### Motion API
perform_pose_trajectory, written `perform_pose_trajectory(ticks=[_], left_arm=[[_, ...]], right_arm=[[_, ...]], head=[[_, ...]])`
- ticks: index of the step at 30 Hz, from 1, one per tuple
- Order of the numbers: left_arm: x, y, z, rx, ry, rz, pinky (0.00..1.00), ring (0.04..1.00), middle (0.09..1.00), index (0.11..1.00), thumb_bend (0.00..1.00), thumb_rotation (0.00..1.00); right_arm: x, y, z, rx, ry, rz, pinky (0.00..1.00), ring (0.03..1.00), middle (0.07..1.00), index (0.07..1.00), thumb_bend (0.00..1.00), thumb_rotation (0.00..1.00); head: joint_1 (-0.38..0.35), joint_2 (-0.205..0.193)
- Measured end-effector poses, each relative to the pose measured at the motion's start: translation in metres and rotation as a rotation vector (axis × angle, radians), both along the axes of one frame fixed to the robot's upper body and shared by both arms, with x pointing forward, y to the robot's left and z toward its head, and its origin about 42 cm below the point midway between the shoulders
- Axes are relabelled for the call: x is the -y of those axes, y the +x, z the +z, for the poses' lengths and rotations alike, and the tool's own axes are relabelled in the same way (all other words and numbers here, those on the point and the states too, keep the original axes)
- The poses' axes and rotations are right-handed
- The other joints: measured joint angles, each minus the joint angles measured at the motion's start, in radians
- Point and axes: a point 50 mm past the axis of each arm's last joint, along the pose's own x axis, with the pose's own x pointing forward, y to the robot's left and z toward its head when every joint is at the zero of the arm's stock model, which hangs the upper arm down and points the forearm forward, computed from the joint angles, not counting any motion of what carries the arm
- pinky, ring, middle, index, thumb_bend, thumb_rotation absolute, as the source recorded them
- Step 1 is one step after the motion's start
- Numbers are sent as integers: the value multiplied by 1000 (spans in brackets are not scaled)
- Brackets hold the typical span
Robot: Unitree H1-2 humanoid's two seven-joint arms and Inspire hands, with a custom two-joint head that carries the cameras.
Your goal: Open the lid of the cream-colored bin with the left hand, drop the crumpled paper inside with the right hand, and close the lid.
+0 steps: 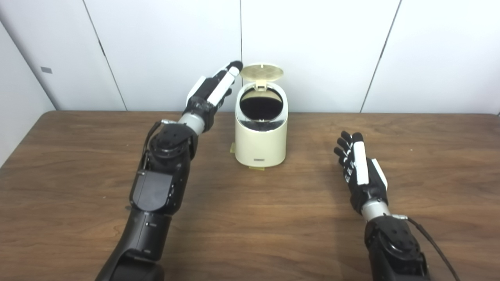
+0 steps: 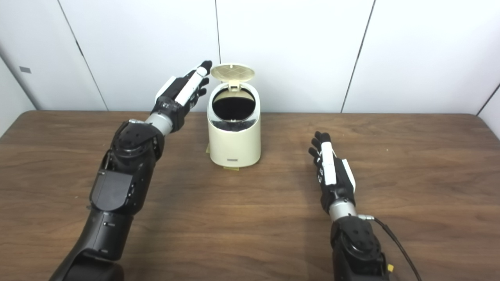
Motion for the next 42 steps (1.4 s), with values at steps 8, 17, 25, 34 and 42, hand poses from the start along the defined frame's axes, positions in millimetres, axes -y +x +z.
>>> perform_pose_trajectory(ticks=[8, 17, 25, 34, 42], left_arm=[[4, 1, 7, 27, 21, -6, 1000, 991, 978, 930, 563, 894], [15, -12, 17, 287, 295, 95, 917, 942, 877, 582, 517, 937], [11, -20, 16, 492, 651, 75, 785, 937, 907, 623, 616, 1000], [23, -25, 9, 568, 916, 63, 868, 946, 879, 591, 617, 1000], [18, -28, 9, 582, 1073, 37, 892, 961, 913, 690, 547, 1000]], right_arm=[[-3, -1, -1, 5, -31, 9, 990, 876, 915, 971, 576, 1000], [-1, 0, -1, 6, -101, 21, 994, 844, 881, 968, 556, 1000], [-8, -1, -1, 5, -38, 21, 1000, 852, 888, 976, 559, 1000], [-5, 0, -2, 4, -55, 15, 996, 852, 896, 992, 579, 1000], [-5, 0, -2, 4, -54, 16, 1000, 824, 881, 982, 602, 1000]], head=[[-12, 3], [-6, 14], [-20, 14], [-21, 18], [-20, 26]])
